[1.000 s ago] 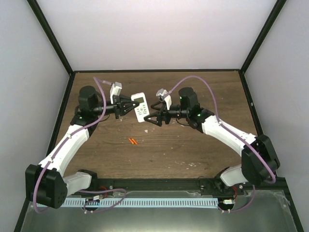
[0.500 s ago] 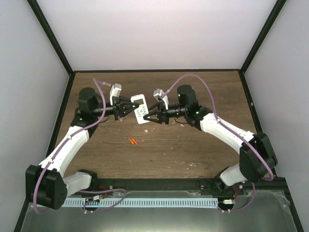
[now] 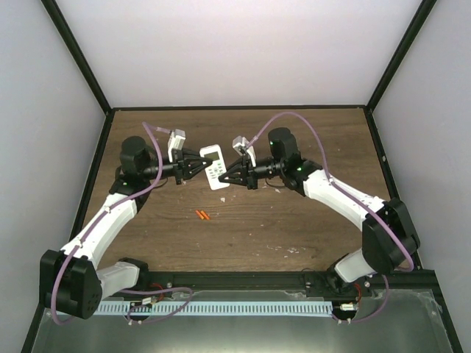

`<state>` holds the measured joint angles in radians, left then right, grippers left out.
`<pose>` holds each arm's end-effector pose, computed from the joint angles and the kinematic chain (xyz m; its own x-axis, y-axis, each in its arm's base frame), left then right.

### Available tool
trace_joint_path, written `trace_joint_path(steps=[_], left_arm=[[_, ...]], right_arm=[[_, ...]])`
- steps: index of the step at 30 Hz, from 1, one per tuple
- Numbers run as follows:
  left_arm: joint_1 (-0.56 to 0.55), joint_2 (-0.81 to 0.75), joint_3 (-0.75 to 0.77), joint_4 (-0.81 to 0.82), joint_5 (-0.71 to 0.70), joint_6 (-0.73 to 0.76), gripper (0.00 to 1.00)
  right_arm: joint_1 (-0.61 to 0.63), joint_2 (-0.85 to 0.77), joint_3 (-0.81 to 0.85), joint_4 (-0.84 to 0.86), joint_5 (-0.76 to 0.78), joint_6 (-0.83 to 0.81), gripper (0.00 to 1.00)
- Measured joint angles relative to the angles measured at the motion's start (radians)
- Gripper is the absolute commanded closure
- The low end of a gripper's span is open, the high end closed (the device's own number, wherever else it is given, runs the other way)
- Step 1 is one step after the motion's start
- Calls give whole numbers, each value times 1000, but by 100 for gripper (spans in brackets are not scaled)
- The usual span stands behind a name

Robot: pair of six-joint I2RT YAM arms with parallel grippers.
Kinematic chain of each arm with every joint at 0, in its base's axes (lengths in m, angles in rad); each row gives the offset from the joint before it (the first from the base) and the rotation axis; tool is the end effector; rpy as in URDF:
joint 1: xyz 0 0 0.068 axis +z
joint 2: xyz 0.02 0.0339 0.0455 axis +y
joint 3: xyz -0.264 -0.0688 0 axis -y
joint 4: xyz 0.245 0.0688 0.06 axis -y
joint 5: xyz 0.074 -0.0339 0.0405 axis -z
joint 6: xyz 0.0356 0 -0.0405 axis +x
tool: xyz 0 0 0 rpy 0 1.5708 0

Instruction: Load the batteries into the remote control

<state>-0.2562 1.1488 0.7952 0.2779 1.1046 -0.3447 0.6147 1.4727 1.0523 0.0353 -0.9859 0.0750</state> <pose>0.2359 -0.0947 0.3190 -0.3985 -0.0526 -0.9157 0.8935 0.2033 -0.4005 0.2517 0.2140 0.2958 -0.3772 -0.2156 -0.9007 -0.9240 0.0216 0.3818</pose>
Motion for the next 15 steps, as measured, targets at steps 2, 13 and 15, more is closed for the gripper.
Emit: trace_joint_path(steps=[2,13,15], left_arm=[[0,0,-2,7,-3,-5,100],[-1,0,-10,24,-36,4,39],[-1,0,-12,21,-61,3,32]], right_arm=[[0,6,8,-5,-2,-2,99],[6,12,14,-12,24,-4,99],[10,10,14,-18,59,-5,99]])
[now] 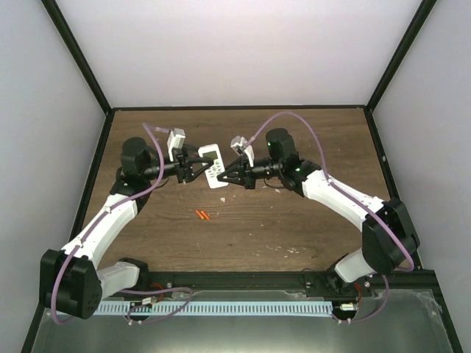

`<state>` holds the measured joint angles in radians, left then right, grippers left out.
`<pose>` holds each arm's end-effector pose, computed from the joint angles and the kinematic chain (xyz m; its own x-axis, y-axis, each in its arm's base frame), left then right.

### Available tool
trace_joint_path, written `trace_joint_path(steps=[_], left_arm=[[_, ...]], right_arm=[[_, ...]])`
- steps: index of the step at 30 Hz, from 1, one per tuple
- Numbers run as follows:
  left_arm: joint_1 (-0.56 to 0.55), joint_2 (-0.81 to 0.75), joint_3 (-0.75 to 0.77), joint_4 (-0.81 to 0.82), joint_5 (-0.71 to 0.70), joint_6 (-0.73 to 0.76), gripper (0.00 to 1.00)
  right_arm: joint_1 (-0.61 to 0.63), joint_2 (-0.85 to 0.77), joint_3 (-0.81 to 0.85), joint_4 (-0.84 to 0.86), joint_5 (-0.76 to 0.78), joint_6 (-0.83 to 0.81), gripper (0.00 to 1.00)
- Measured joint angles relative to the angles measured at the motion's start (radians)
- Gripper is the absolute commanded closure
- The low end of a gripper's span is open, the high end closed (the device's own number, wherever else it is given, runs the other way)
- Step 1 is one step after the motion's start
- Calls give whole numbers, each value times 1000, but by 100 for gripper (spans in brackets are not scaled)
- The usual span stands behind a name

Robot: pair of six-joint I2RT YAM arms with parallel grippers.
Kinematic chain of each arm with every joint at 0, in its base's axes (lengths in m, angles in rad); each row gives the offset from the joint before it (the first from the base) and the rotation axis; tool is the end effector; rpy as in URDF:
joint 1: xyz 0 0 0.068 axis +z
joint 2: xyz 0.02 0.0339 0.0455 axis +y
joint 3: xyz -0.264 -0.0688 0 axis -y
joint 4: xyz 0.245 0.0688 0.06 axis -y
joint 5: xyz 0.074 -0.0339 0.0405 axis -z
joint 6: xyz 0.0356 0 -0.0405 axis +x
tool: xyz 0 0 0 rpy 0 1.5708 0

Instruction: Load the batteries into the remote control

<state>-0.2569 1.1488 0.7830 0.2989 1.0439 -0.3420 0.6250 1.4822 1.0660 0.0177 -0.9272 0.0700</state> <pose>0.2377 -0.0943 0.3166 -0.3835 -0.0736 -0.9206 0.8845 0.2574 -0.3891 0.2533 0.2179 0.2953 -0.3803 -0.2226 -0.8977 -0.9247 0.0710 0.3741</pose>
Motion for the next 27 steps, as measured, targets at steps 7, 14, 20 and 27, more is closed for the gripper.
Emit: trace_joint_path(steps=[7,14,20,27], left_arm=[[17,-42,-23,-19,-155,2,17],[23,-97,-5,-132,-417,-42,11],[23,-64,196,-383,-628,-204,11],[18,-22,378,-554,-719,-389,12]], right_arm=[[0,-30,0,-62,165,-23,99],[39,-48,3,-129,510,-52,99],[193,5,55,-179,956,-144,99],[357,161,67,-76,1445,-322,99]])
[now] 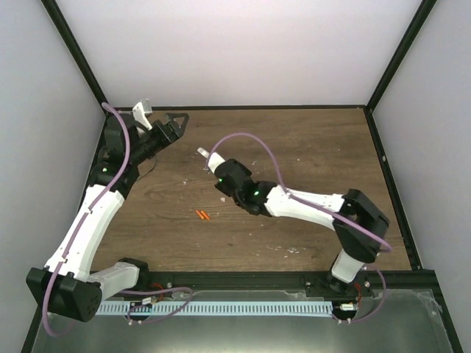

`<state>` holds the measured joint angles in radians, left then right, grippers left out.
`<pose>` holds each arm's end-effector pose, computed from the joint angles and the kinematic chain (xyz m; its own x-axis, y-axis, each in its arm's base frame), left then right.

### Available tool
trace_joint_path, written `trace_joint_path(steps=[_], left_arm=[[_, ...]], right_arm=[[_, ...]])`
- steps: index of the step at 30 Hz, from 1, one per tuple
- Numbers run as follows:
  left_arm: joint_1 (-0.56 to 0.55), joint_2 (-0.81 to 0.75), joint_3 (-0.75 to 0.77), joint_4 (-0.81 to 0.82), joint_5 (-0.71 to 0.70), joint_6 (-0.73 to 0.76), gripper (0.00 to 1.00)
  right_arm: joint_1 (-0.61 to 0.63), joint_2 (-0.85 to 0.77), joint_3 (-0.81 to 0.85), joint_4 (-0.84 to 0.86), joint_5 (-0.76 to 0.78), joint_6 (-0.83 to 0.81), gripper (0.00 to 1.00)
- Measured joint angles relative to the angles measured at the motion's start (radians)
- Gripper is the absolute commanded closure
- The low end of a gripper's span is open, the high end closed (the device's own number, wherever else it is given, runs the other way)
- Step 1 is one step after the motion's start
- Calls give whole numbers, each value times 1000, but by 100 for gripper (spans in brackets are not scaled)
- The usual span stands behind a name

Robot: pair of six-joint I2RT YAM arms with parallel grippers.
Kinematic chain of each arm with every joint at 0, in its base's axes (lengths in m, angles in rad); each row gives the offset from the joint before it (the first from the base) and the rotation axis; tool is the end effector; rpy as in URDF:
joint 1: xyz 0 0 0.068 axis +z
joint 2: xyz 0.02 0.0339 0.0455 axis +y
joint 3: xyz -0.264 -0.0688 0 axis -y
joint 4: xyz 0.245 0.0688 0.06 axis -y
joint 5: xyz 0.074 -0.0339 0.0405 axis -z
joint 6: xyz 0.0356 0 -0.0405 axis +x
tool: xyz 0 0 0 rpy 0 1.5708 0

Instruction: Load the batteries into the remote control

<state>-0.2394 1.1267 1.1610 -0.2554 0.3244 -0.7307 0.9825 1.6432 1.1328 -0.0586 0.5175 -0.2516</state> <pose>0.2445 -0.0714 0.3966 -0.5103 -0.5266 -0.6799 0.2502 0.6655 -0.7032 0.2203 0.2985 0.2529 -0.1672 -0.6405 -0.7496 -0.5506 0.6913 -0.4679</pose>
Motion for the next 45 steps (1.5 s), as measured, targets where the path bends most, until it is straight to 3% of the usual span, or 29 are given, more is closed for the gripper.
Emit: trace_joint_path(steps=[6,12,17,28,45], left_arm=[[-37,-2,-16,-100,-72,-115,11],[-42,-27,-68,-135,-101,-190,11],[-42,-26,-122,-126,-74,-264,11],[-50,-15,-137,-64,-22,-359,14],[-76,20,-138,-53,-8,-370,29]], right_arm=[[36,82,-1,142,236,-129,99],[42,82,-31,367,343,-279,99],[71,84,-83,520,362,-404,99],[100,117,-101,661,375,-520,99],[121,171,-101,811,411,-648,99]])
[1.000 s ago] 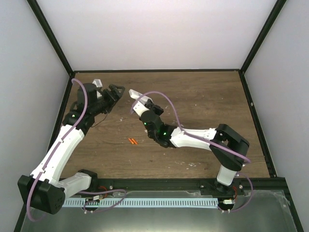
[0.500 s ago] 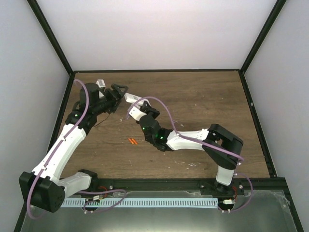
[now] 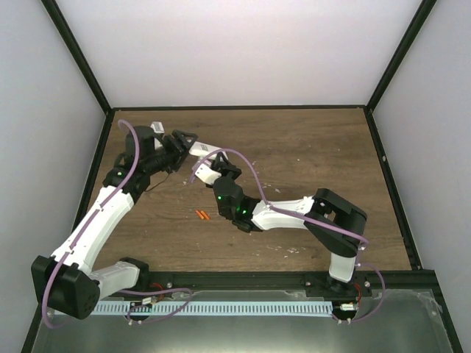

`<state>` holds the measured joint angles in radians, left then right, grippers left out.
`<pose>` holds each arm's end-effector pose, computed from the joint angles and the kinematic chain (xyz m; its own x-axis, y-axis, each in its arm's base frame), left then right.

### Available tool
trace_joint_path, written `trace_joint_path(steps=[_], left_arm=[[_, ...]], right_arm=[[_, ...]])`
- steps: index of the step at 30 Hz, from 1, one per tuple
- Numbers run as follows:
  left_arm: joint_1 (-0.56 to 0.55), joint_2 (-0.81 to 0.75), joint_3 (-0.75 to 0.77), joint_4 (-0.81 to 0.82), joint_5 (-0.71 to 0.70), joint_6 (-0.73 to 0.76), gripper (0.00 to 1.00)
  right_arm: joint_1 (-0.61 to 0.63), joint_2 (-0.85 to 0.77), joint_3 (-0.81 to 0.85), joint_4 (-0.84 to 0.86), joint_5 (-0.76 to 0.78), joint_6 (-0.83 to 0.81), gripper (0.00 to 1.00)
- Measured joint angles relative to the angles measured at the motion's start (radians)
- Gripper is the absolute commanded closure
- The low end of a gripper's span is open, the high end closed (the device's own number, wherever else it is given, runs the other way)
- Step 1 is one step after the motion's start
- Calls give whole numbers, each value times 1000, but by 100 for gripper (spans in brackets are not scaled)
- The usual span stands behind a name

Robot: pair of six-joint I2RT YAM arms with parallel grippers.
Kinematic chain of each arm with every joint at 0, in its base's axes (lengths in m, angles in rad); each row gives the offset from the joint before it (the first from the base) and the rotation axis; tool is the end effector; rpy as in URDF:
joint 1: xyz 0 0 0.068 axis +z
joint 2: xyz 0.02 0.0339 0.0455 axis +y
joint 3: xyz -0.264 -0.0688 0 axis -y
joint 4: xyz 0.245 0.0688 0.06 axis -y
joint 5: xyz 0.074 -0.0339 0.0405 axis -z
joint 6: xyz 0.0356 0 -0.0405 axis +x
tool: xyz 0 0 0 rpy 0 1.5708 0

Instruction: Load the batteries into the remote control

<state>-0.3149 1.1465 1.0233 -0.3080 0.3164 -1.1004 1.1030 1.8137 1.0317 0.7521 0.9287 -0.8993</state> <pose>0.2436 -0.0910 0.3385 -0.6821 -0.6688 -0.2958 -0.0990 0.4853 -0.8687 0.2035 0.3396 0.2368 0.1275 -0.7874 -0.6031 -0.1185 0.5916 -0.7974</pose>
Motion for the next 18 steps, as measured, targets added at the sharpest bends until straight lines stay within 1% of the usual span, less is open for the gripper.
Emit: trace_joint_path(steps=[3,6,18], left_arm=[[0,6,0,0,2,-2,33],[0,14,0,1,5,-5,40],[-2,30,0,14,27,6,74]], right_arm=[[4,3,0,16,0,-10,99],[10,9,0,27,0,-24,99],[14,15,0,74,0,-67,99]])
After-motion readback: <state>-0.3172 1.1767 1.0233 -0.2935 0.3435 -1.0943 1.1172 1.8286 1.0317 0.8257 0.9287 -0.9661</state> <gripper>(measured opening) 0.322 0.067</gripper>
